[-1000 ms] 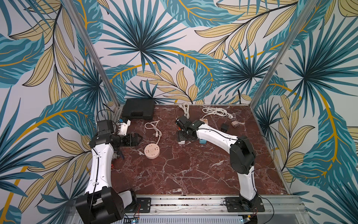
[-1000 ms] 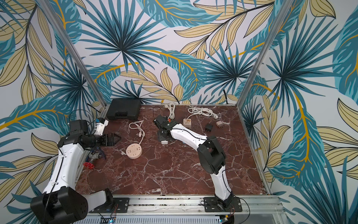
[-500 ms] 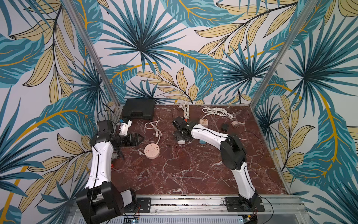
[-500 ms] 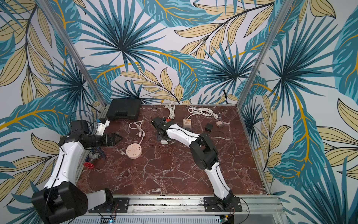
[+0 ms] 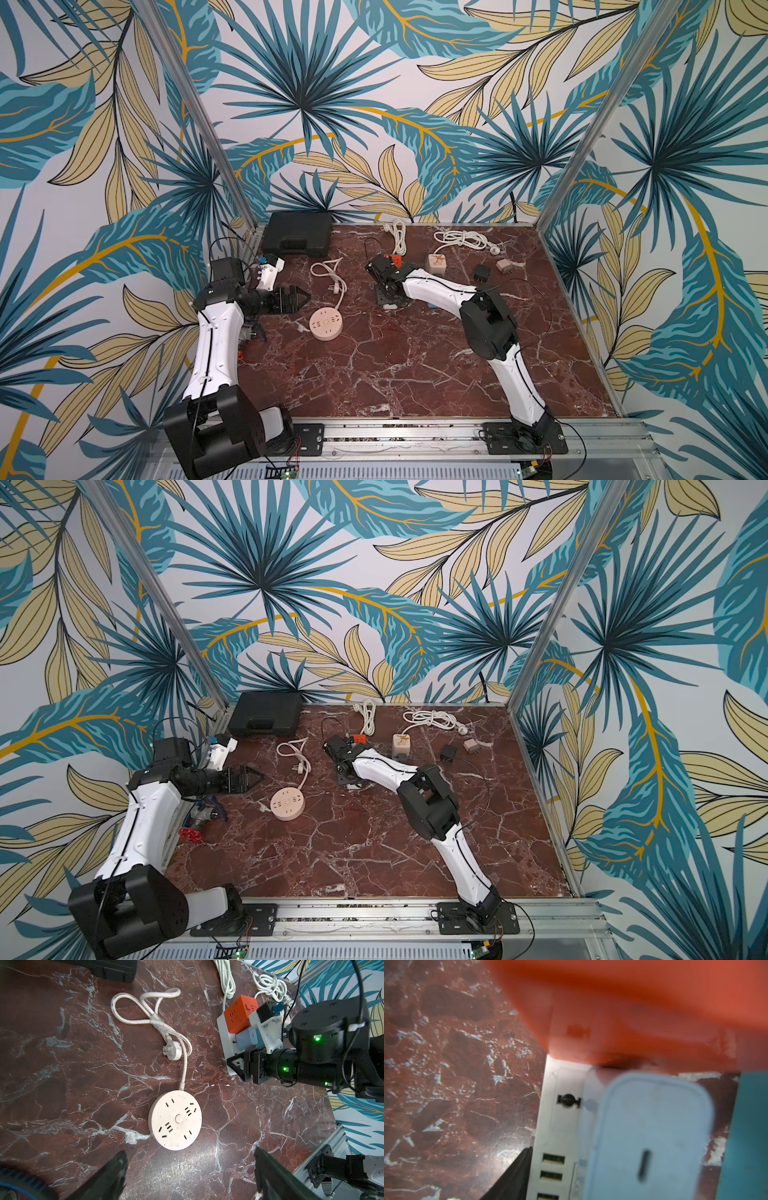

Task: Pull the plug off the socket
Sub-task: Move the socket to the center of the board.

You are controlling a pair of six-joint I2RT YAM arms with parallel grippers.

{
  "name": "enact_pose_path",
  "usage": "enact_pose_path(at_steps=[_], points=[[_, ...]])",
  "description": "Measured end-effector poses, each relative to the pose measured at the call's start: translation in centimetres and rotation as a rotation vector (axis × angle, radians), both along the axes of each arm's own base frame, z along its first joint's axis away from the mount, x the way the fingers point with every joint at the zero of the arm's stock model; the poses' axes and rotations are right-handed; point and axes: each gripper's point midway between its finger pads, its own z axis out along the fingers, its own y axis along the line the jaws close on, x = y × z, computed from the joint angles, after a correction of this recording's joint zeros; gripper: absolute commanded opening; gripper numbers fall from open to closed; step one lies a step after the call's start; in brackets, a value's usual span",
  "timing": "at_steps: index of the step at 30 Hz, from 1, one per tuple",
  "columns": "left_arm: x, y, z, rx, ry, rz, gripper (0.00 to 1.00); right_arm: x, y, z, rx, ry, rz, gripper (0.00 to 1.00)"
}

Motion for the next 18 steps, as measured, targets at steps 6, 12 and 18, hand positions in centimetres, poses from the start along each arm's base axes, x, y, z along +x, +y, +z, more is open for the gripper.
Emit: enact_pose_path(at_steps=[6, 12, 18], points=[[0.1, -0.2, -0.5, -0.020, 0.020, -0.009, 0.94, -0.5, 0.8, 0.0, -0.011, -0.006, 0.039, 0.46], [0.0, -0.3, -1.9, -0.043, 0.080, -0.020, 0.93, -3.0, 2.4, 0.0, -0.043, -0.020, 0.120, 0.46], [-0.1, -0.4, -2.4, -0.042, 0.102, -0.025, 0.93, -8.5, 4.0, -0.1, -0.077, 0.004, 0.235, 0.47]])
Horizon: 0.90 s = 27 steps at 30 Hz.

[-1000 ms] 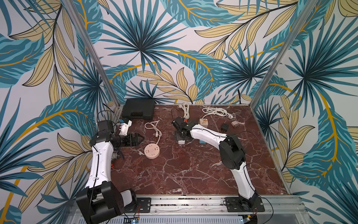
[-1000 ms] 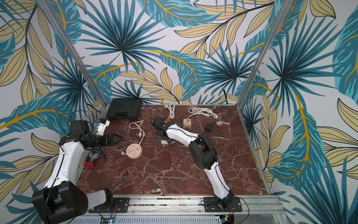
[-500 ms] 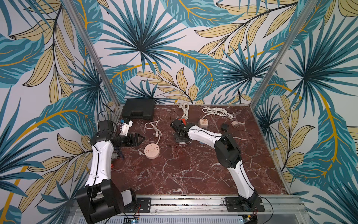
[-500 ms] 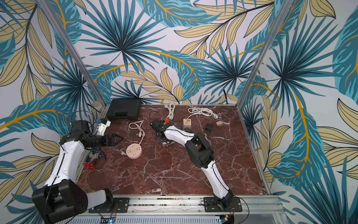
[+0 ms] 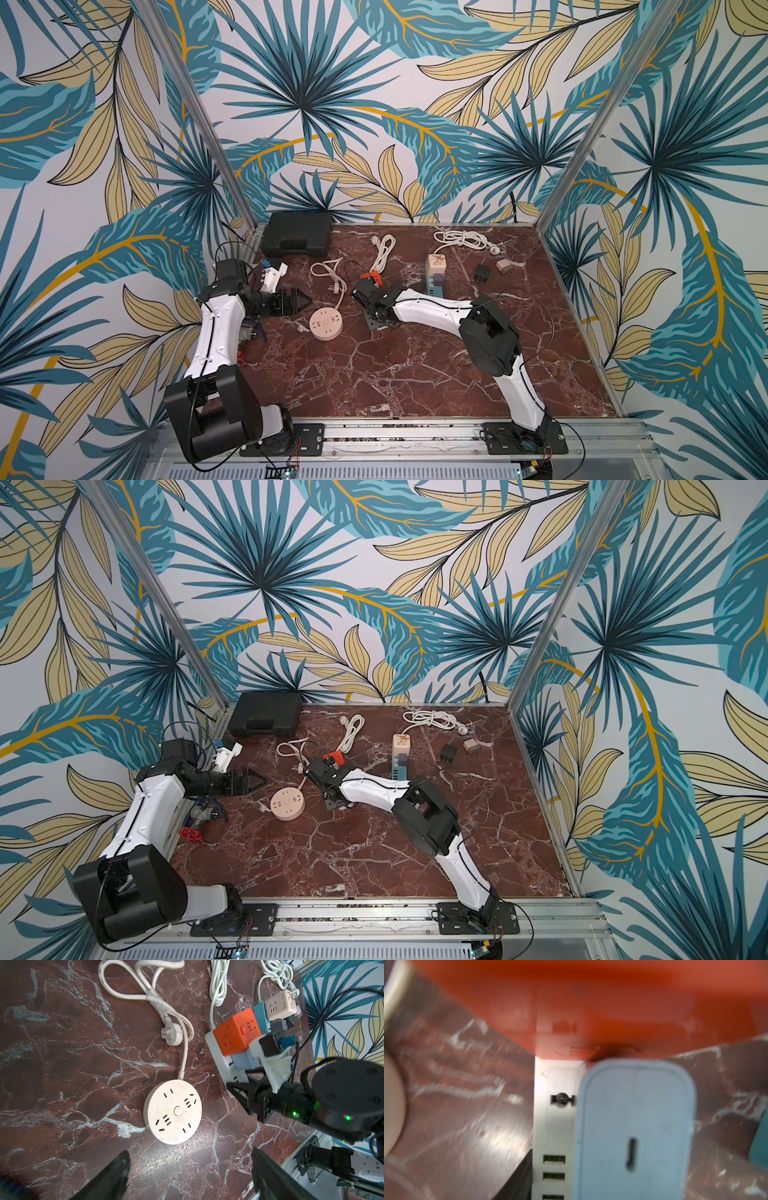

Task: Pull the plug off the socket
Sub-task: Move the socket to the center of the board.

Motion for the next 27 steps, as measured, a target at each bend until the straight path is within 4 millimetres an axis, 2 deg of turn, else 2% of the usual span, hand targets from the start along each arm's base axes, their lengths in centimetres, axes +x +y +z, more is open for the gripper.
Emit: enact_pose_path(at_steps=[3, 5, 10, 12, 15, 18, 20, 21, 23, 24, 25, 27], points=[[0.0, -0.4, -0.1, 0.005, 0.003, -0.014, 0.93, -2.3, 0.5, -0.1, 0.003, 0.015, 0.038, 0.52], [-0.1, -0.9, -0.1, 0.007, 0.004, -0.032, 0.93, -3.5, 0.8, -0.2, 0.008, 0.023, 0.054, 0.60], [-0.4, -1.9, -0.1, 0.009, 0.004, -0.076, 0.92, -5.2, 1.2, -0.3, 0.029, 0.049, 0.066, 0.73], [-0.5, -2.4, -0.1, 0.006, 0.005, -0.099, 0.91, -5.6, 1.1, 0.3, 0.042, 0.053, 0.068, 0.75], [-0.4, -3.0, 0.0, 0.002, 0.008, -0.133, 0.87, -5.8, 1.1, 2.6, 0.088, 0.031, 0.073, 0.75], [0.1, -3.8, 0.7, 0.000, -0.006, -0.166, 0.78, -5.9, 0.8, 6.2, 0.152, -0.015, 0.074, 0.75], [0.5, -4.7, 1.3, -0.001, -0.026, -0.202, 0.63, -6.0, 0.5, 9.1, 0.202, -0.055, 0.074, 0.75], [0.6, -5.3, 1.5, -0.004, -0.031, -0.219, 0.53, -6.0, 0.4, 10.4, 0.225, -0.072, 0.073, 0.75], [0.9, -6.6, 2.0, -0.006, -0.048, -0.271, 0.24, -5.8, 0.1, 12.7, 0.270, -0.105, 0.068, 0.74], [1.1, -7.3, 2.1, -0.007, -0.053, -0.293, 0.14, -5.7, 0.0, 13.3, 0.283, -0.115, 0.065, 0.74], [1.3, -8.0, 2.2, -0.009, -0.058, -0.315, 0.07, -5.6, -0.3, 13.9, 0.294, -0.123, 0.057, 0.74], [1.7, -9.4, 2.3, -0.011, -0.065, -0.355, 0.04, -5.1, -0.7, 14.3, 0.303, -0.128, 0.036, 0.73]])
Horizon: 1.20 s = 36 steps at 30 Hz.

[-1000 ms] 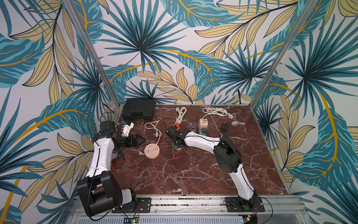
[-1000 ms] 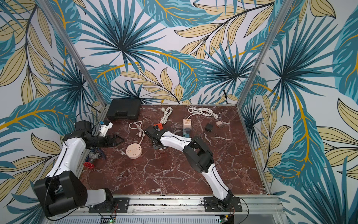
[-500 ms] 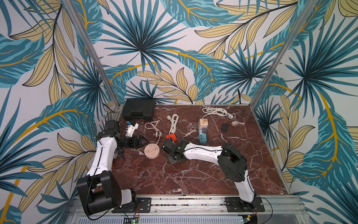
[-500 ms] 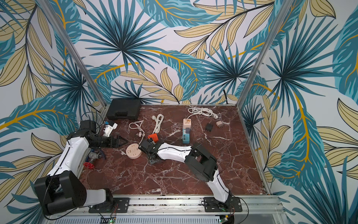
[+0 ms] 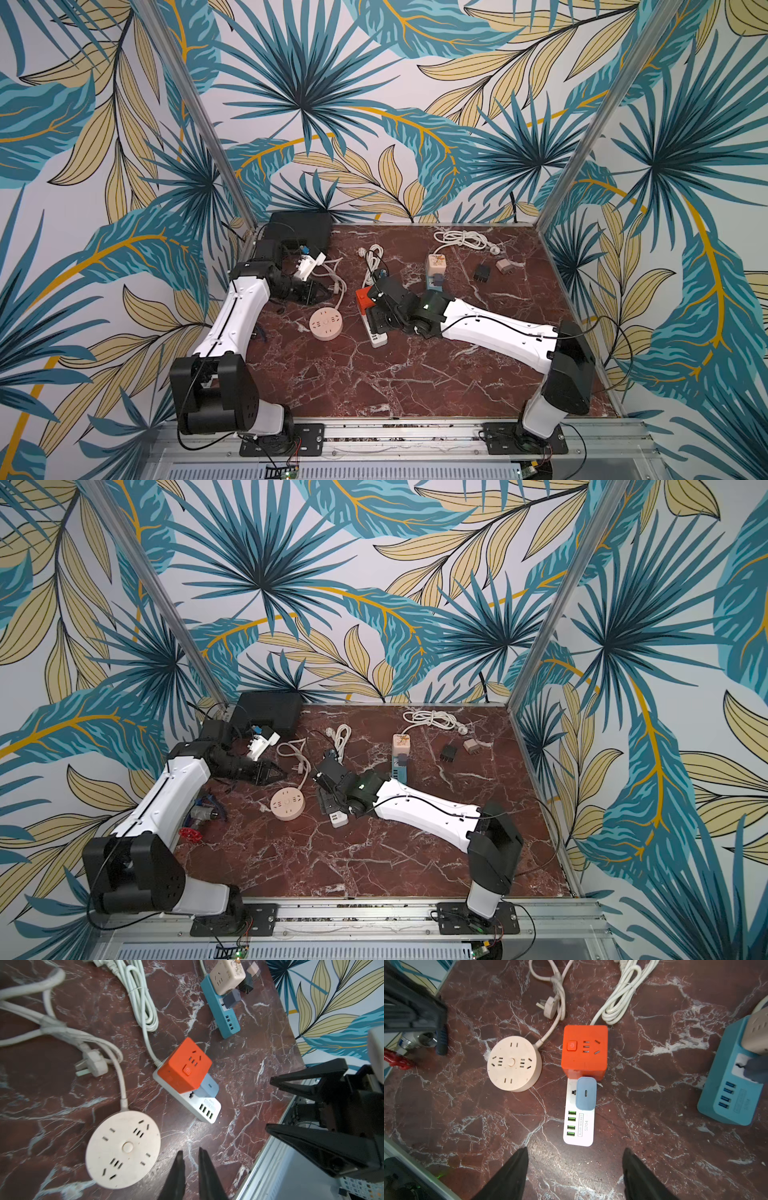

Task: Pull the plug off the socket
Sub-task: Move the socket to the center of the board, then remove the plug from the socket.

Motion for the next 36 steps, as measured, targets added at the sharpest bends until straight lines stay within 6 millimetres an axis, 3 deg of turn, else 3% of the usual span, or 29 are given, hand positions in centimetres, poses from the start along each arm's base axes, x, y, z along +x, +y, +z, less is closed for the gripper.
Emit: enact_pose_path(at_steps=[8, 18, 26, 36], points=[[2.8, -4.5, -1.1, -0.008, 0.022, -0.109, 0.00, 1.9, -1.7, -0.5, 0.026, 0.039, -0.078, 0.72], [5.7, -8.6, -4.0, -0.024, 0.104, -0.183, 0.00, 1.1, -2.9, -3.3, 0.008, 0.120, -0.095, 0.72], [5.8, -9.1, -7.6, -0.012, 0.232, -0.191, 0.00, 0.8, -3.3, -4.1, 0.006, 0.143, -0.104, 0.71], [5.6, -9.0, -7.8, -0.008, 0.242, -0.193, 0.00, 1.6, -2.3, -4.1, -0.020, 0.125, -0.087, 0.67]])
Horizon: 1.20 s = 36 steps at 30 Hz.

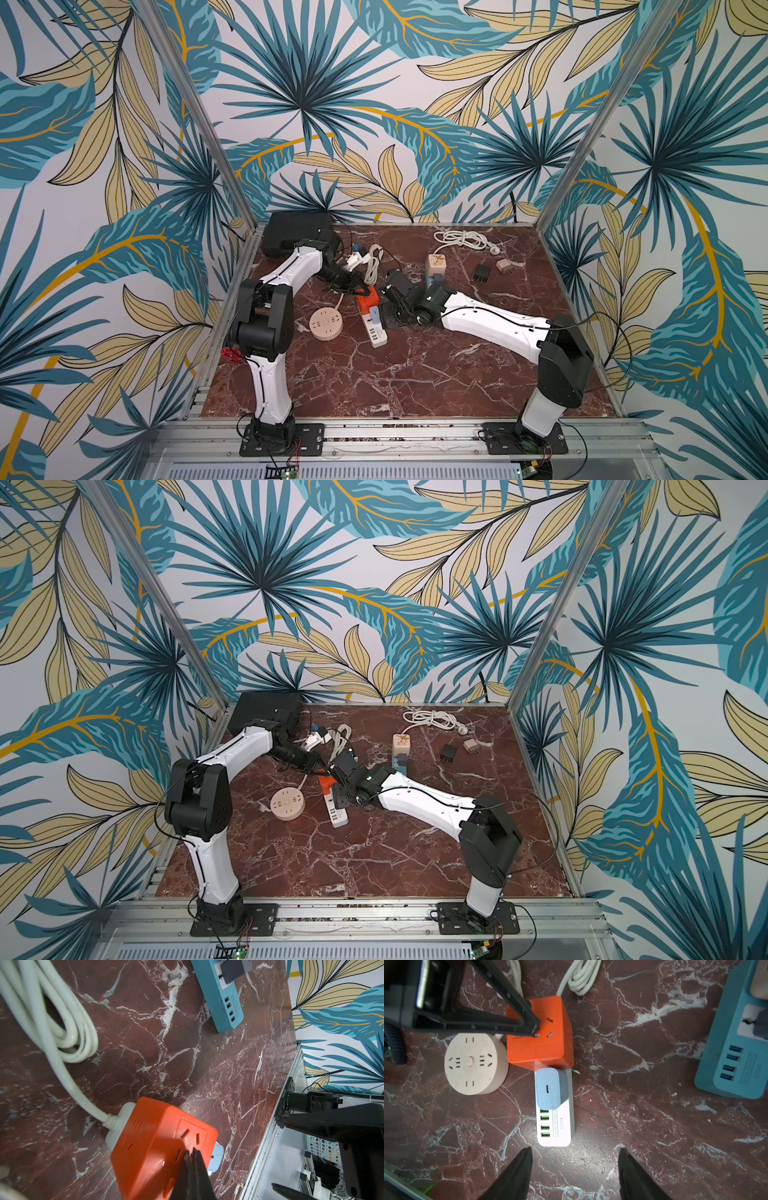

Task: Pull the plug off the socket
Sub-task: Remove the plug from the socket.

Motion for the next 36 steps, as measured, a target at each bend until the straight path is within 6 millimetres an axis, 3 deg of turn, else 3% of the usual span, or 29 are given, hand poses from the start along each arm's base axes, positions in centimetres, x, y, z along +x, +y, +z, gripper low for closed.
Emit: enact_pose_path(at_steps=[11, 18, 23, 36], points=[[0.0, 0.1, -0.1, 0.006, -0.001, 0.000, 0.00, 1.4, 2.9, -2.7, -0.088, 0.000, 0.062, 0.64], [0.0, 0.1, -0.1, 0.006, -0.001, 0.001, 0.00, 1.9, 3.0, -4.3, -0.129, 0.004, 0.065, 0.62], [0.0, 0.1, -0.1, 0.006, -0.001, 0.001, 0.00, 2.0, 2.9, -5.9, -0.165, 0.017, 0.075, 0.55], [0.0, 0.1, -0.1, 0.005, -0.001, 0.001, 0.00, 3.0, 4.3, -5.1, -0.116, -0.040, 0.095, 0.47]])
